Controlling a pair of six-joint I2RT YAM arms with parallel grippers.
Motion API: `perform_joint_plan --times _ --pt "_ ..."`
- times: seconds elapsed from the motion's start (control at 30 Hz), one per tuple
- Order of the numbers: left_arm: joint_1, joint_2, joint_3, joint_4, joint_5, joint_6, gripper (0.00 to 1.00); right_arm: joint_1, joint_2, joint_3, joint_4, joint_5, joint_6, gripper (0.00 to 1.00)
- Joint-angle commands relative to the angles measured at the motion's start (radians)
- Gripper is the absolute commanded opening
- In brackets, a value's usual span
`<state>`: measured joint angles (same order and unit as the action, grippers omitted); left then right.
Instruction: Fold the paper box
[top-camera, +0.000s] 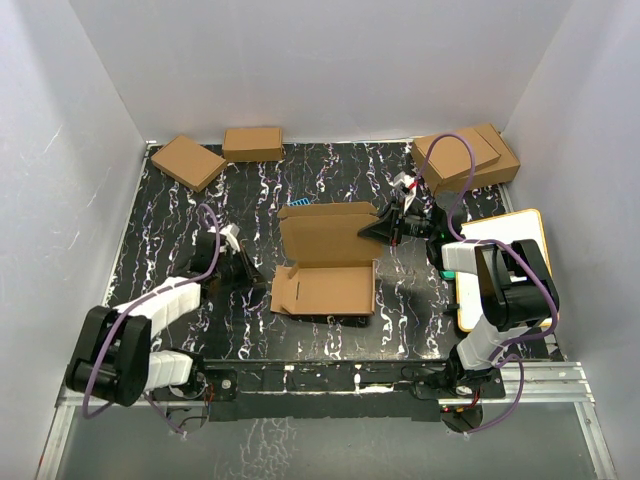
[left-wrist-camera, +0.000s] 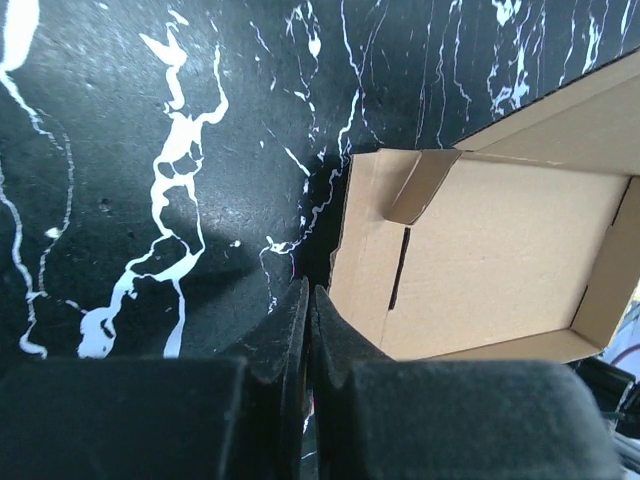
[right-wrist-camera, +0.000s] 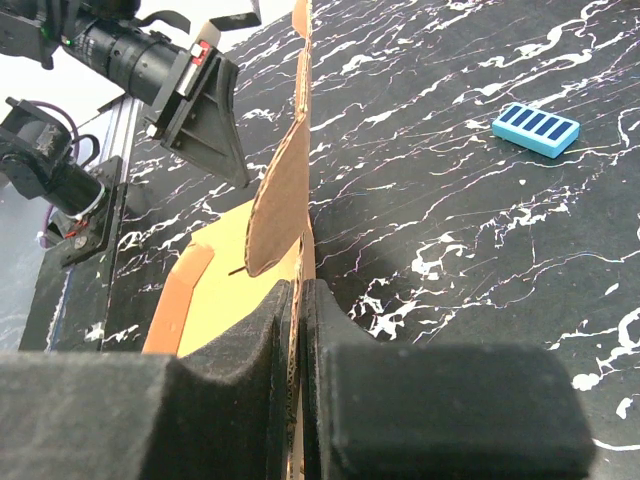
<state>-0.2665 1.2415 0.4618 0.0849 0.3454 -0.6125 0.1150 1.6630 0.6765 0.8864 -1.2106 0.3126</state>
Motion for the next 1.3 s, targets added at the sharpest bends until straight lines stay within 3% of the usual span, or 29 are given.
perform_joint_plan --times 0.0,0.23,0.5,1.1,1.27 --pt "0.0 0.049 -0.012 0.043 0.1 0.018 0.0 -0.009 0.004 -0.005 0.101 -0.034 0.005 0.08" --pt "0.0 0.116 -0.034 0.087 0.116 0.016 0.01 -0.009 0.004 -0.016 0.19 -0.043 0.071 0.08" --pt "-0.001 0.134 -0.077 0.262 0.281 -0.034 0.04 -0.009 0.006 -0.019 0.192 -0.045 0.075 0.08" --pt "-0.03 0.18 -0.117 0.429 0.377 -0.123 0.23 -0.009 0.024 -0.027 0.194 -0.049 0.071 0.08" --pt "-0.048 0.181 -0.123 0.442 0.37 -0.142 0.33 -0.009 0.022 -0.028 0.197 -0.054 0.071 0.08"
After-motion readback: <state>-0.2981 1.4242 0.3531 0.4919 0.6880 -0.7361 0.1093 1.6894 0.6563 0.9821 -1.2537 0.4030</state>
